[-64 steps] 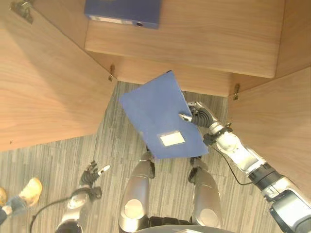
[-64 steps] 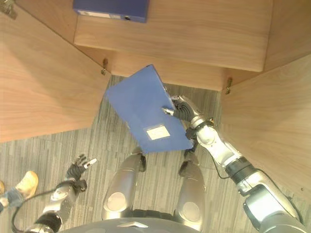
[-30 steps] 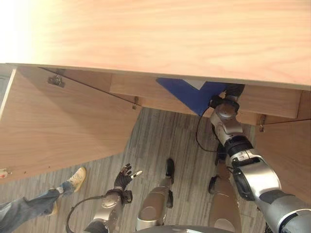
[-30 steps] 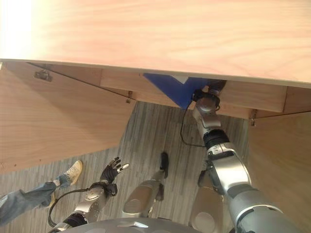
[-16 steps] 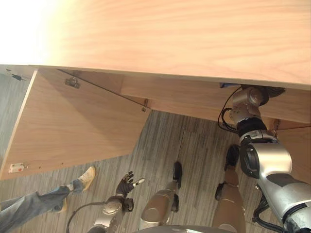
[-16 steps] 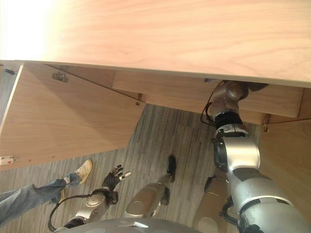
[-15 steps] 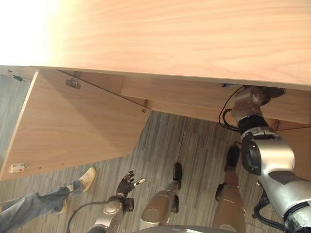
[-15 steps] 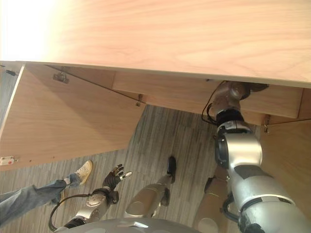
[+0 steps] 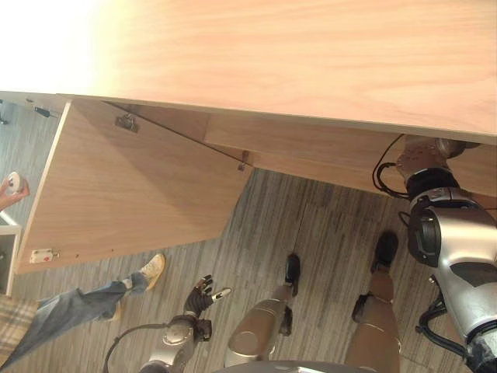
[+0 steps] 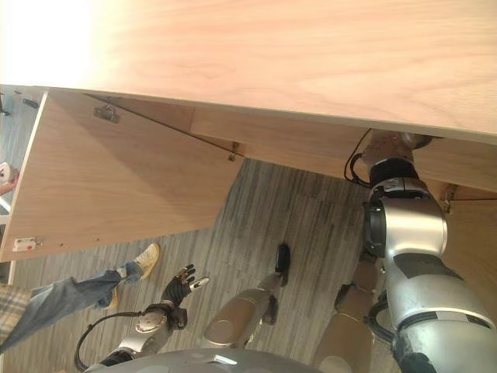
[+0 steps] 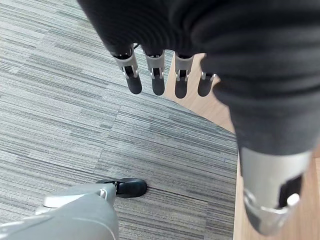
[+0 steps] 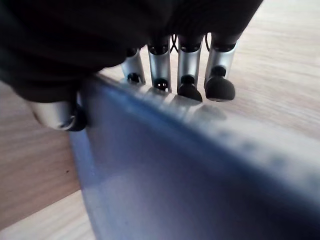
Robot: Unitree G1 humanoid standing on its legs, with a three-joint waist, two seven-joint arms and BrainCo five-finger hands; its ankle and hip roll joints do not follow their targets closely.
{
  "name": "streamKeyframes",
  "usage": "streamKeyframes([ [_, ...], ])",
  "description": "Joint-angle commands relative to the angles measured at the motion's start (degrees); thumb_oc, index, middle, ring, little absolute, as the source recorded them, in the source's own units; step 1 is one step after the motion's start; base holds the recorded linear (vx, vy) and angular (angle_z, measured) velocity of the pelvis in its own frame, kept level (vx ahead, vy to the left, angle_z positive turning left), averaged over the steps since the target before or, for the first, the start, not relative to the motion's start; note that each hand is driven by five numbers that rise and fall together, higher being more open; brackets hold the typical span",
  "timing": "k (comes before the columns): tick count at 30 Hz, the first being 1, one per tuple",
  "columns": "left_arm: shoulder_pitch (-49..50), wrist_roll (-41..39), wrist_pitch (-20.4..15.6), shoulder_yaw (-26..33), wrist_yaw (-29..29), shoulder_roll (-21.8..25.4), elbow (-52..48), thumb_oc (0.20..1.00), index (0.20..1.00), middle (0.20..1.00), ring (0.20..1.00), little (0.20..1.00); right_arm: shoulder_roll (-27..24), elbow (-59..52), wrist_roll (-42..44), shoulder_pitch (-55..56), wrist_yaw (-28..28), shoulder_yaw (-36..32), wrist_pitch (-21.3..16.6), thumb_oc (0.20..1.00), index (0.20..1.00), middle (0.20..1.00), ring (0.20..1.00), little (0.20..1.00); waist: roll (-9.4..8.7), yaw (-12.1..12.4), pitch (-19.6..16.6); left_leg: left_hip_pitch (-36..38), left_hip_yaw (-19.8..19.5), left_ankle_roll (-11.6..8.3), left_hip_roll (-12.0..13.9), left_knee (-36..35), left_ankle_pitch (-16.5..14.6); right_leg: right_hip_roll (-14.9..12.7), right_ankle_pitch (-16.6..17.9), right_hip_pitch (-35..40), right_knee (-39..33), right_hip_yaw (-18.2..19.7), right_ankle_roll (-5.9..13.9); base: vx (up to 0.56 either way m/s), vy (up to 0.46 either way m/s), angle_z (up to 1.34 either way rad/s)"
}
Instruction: Put the empty folder in the office cabinet
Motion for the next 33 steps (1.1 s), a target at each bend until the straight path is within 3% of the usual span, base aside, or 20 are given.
streamKeyframes([
  [1, -2.0, 0.9, -1.0, -4.8, 0.9, 3.1, 0.0, 1.000, 1.000, 1.000, 1.000, 1.000, -5.3, -0.3, -4.6, -7.0, 1.9, 6.1, -1.0, 0.200, 0.200, 0.200, 0.200, 0.200, 0.28, 1.3, 0.7, 5.3, -1.6, -1.92, 2.5, 1.7, -3.9, -2.6, -2.8, -1.3, 3.4, 1.3, 5.82, 0.00, 0.000, 0.00],
  [8, -2.8, 0.3, -0.4, -3.1, 1.2, 4.1, -0.4, 1.000, 1.000, 1.000, 1.000, 1.000, -5.2, 3.6, -7.9, -10.6, 4.6, 12.6, 3.7, 0.200, 0.200, 0.200, 0.200, 0.200, 1.90, 2.7, 0.7, 2.8, -0.5, -2.33, 4.0, 0.2, -1.7, -0.9, -4.7, -7.0, 6.9, 1.9, 4.79, 0.02, -0.047, -0.05],
  [15, -2.5, -0.1, 0.3, -1.3, 1.4, 4.4, 0.2, 1.000, 1.000, 1.000, 1.000, 1.000, -2.5, 4.3, -7.3, -11.3, 8.0, 14.4, 5.8, 0.200, 0.200, 0.200, 0.200, 0.200, 1.70, 2.9, 0.3, 2.7, 0.1, -2.49, 4.3, -0.4, -1.2, -0.2, -5.0, -7.8, 7.6, 2.0, 4.44, 0.00, 0.000, 0.00],
  [16, -2.6, -0.1, 0.3, -1.0, 1.5, 4.4, 0.3, 1.000, 1.000, 1.000, 1.000, 1.000, -2.2, 4.4, -6.9, -11.4, 8.2, 14.5, 5.8, 0.501, 0.501, 0.501, 0.501, 0.501, 1.61, 2.9, 0.2, 2.7, 0.2, -2.52, 4.4, -0.4, -1.2, -0.1, -5.0, -7.8, 7.6, 1.9, 4.44, 0.00, 0.000, 0.00],
  [17, -2.6, 0.0, 0.5, -0.7, 1.7, 4.6, 0.5, 1.000, 1.000, 1.000, 1.000, 1.000, -1.6, 4.7, -6.6, -11.3, 8.9, 14.9, 6.2, 1.000, 1.000, 1.000, 1.000, 1.000, 1.45, 2.8, 0.1, 2.8, 0.3, -2.58, 4.5, -0.4, -1.2, 0.1, -5.1, -7.8, 7.6, 1.8, 4.41, 0.00, 0.000, 0.00],
  [33, -3.0, 0.9, 1.7, 2.4, 1.9, 6.1, 3.4, 1.000, 1.000, 1.000, 1.000, 1.000, 0.0, 9.5, -3.4, -10.7, 13.5, 16.3, 12.4, 1.000, 1.000, 1.000, 1.000, 1.000, -1.41, 1.0, 0.8, 3.9, 1.3, -2.66, 4.4, 0.6, -3.1, 0.3, -3.8, -6.3, 6.3, 2.0, 4.46, -0.01, 0.001, -0.01],
])
